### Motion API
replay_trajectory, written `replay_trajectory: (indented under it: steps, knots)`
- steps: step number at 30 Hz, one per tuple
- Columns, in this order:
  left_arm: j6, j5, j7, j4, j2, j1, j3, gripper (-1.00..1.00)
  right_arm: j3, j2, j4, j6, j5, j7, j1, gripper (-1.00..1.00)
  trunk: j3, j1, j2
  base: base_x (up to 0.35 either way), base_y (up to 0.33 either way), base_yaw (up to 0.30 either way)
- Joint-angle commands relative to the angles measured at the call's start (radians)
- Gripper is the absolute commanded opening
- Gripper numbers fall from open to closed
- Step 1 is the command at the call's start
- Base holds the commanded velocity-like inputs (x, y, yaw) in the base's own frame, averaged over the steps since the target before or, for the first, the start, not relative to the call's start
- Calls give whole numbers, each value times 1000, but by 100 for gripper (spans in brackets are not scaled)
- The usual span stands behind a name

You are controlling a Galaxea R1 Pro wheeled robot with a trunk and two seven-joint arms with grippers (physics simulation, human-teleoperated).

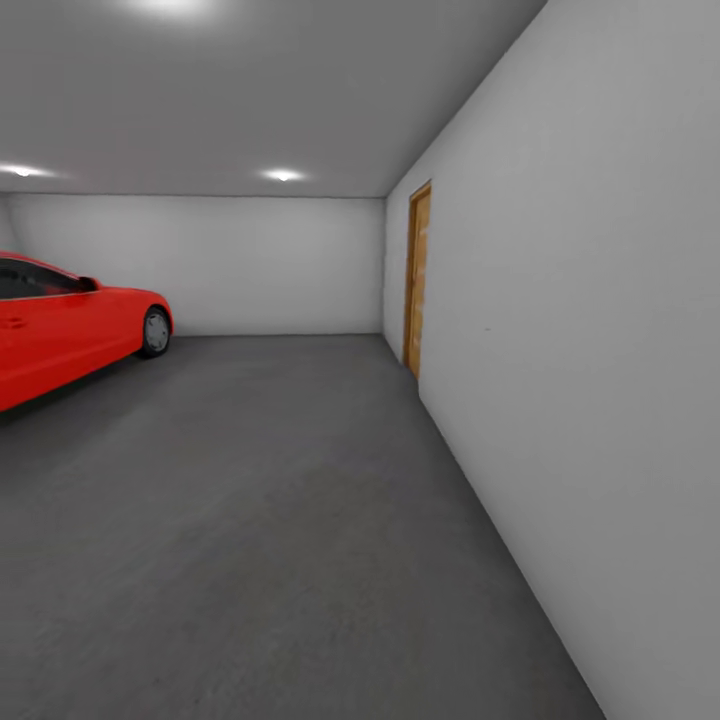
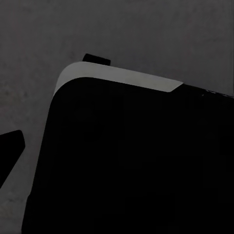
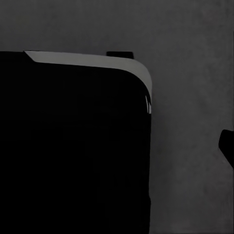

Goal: Move the two storage containers from the living room to the garage. In the garage, place one container on the floor and stack the other container on top of it (either order is fine).

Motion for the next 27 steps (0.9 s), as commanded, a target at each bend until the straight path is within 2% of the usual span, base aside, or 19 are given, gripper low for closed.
replay_trajectory:
  steps: [1,21,27]
  knots:
    - [-1,10,0,-1,0,0,0,100,1,-1,0,-3,1,-1,0,100,-1,1,0,323,0,274]
    - [4,9,3,-1,7,0,-3,100,3,-2,-1,-1,3,-1,0,100,-1,1,0,323,0,273]
    - [5,9,2,-1,6,0,-3,100,2,-3,0,-4,2,-1,0,100,-1,1,0,324,0,81]
